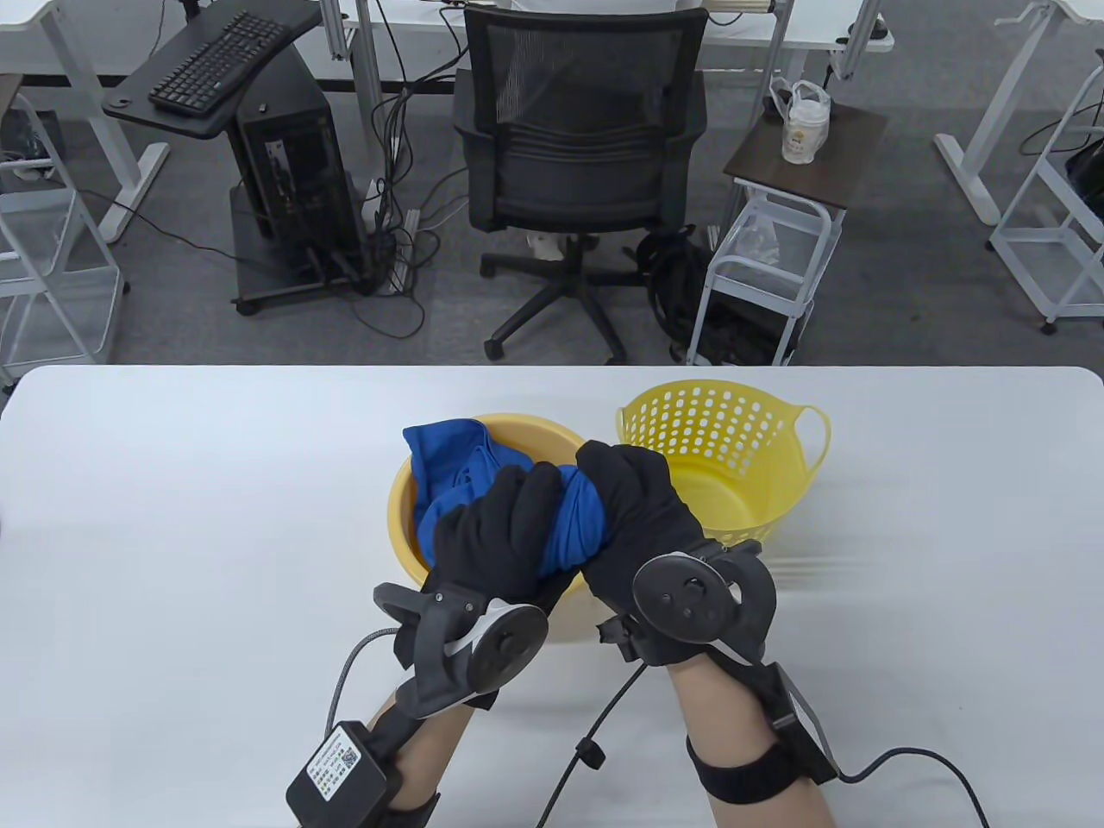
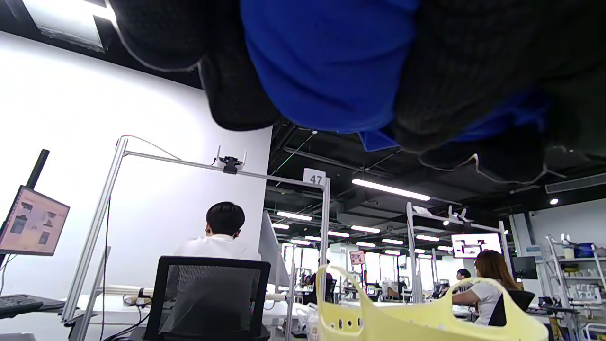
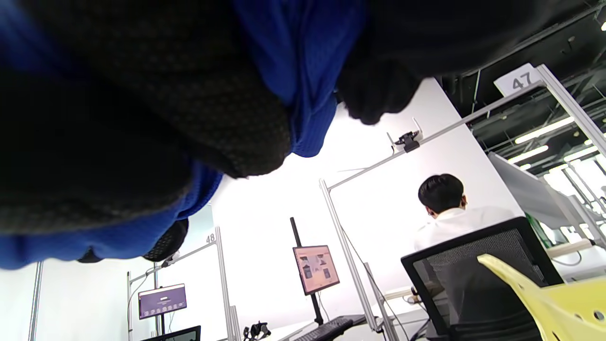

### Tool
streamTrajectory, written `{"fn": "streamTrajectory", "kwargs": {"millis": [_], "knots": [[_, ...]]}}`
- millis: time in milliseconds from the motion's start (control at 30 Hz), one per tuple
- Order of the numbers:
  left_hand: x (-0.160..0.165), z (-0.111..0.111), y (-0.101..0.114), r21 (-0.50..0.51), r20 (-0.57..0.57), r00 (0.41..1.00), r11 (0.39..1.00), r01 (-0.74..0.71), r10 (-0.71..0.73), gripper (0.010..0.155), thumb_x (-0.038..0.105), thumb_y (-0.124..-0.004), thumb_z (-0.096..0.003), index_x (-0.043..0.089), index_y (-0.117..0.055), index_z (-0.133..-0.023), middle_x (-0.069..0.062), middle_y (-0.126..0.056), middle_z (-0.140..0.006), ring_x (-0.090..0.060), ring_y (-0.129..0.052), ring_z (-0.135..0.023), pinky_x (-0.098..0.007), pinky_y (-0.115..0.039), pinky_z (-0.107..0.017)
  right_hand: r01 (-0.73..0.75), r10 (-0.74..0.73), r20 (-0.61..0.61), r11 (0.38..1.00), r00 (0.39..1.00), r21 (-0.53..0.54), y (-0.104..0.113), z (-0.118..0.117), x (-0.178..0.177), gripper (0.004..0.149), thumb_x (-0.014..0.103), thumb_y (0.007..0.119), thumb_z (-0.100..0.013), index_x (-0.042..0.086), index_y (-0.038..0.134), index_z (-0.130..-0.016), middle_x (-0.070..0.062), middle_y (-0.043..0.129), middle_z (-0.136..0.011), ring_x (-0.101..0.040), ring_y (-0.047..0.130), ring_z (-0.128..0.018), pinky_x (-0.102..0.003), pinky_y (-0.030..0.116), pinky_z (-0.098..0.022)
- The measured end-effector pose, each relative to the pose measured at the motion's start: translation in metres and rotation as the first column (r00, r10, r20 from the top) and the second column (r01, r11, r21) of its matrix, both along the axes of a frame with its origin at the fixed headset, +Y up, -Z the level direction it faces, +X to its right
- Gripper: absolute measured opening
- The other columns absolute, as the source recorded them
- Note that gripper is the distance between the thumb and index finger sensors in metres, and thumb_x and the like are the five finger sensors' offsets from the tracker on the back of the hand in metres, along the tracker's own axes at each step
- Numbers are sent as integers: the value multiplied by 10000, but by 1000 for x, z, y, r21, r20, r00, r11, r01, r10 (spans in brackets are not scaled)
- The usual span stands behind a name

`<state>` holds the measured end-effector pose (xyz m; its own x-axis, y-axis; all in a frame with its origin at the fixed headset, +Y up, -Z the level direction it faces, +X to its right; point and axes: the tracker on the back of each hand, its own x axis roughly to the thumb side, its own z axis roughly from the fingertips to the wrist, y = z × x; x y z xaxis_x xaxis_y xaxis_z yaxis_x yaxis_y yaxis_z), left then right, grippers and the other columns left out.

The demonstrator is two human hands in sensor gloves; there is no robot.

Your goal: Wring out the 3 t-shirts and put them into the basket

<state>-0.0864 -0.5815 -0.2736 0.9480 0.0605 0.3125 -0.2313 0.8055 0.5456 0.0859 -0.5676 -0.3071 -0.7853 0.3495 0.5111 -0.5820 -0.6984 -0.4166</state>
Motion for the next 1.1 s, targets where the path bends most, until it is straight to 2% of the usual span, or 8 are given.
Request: {"fn": "streamTrajectory", "kwargs": {"millis": [300,533,600,667,733,833,967,1100], "knots": [[0,3,2,35,11,1000,999,-27,26,1056,573,-976,-467,304,-228,-1163,-156,-626,-1141,-297,-946,-824,-567,-762,-621,-25,24,28,998,999,52,7,8,0,976,212,1078,-396,220,396,-1094,-233,595,-976,-406,885,-436,-402,864,-222],[-14,-14,-4,-144,135,983,984,-106,125,1068,672,-946,-448,291,-258,-1171,-137,-661,-1137,-282,-970,-824,-556,-782,-633,14,-17,-89,999,996,-30,-4,-13,13,979,228,1079,-398,238,397,-1100,-213,581,-1011,-438,878,-509,-447,865,-292],[-22,-16,-1,-261,264,910,932,-251,319,1058,768,-833,-469,278,-225,-1184,-160,-635,-1154,-313,-936,-858,-578,-750,-661,94,-102,-159,994,982,-53,2,-15,26,976,237,1077,-402,231,404,-1108,-199,578,-1042,-458,878,-554,-477,862,-335],[-31,-18,2,-455,353,753,806,-380,555,974,787,-697,-522,291,-185,-1186,-177,-568,-1188,-378,-845,-930,-609,-677,-702,210,-225,-217,973,950,-90,6,-18,46,965,246,1073,-416,213,410,-1117,-206,573,-1063,-476,878,-583,-502,856,-363],[-39,-18,3,-525,337,696,740,-420,634,898,738,-674,-560,332,-169,-1182,-162,-490,-1225,-395,-740,-1016,-625,-606,-744,322,-336,-143,940,931,-116,4,-23,67,963,260,1058,-442,190,388,-1130,-233,568,-1068,-481,877,-582,-506,852,-364],[-54,-25,1,-441,235,809,801,-405,539,882,750,-648,-571,321,-200,-1197,-159,-517,-1224,-395,-750,-1019,-617,-630,-734,508,-508,35,855,861,-101,-4,-31,100,961,238,1039,-489,161,338,-1143,-273,515,-1078,-510,839,-591,-532,815,-377],[-74,-47,-14,-391,61,912,851,-352,405,802,706,-671,-579,324,-342,-1202,-122,-579,-1212,-385,-756,-1024,-618,-637,-729,375,-361,410,926,838,48,-17,-37,132,958,223,996,-537,142,259,-1144,-285,418,-1108,-543,789,-653,-566,783,-438],[-83,-63,-31,-427,-104,935,834,-350,339,776,671,-707,-582,306,-406,-1198,-143,-581,-1210,-418,-728,-1037,-636,-613,-734,201,-86,525,966,847,-165,-25,-51,132,931,212,978,-546,119,284,-1159,-312,366,-1145,-632,731,-762,-673,723,-528]]}}
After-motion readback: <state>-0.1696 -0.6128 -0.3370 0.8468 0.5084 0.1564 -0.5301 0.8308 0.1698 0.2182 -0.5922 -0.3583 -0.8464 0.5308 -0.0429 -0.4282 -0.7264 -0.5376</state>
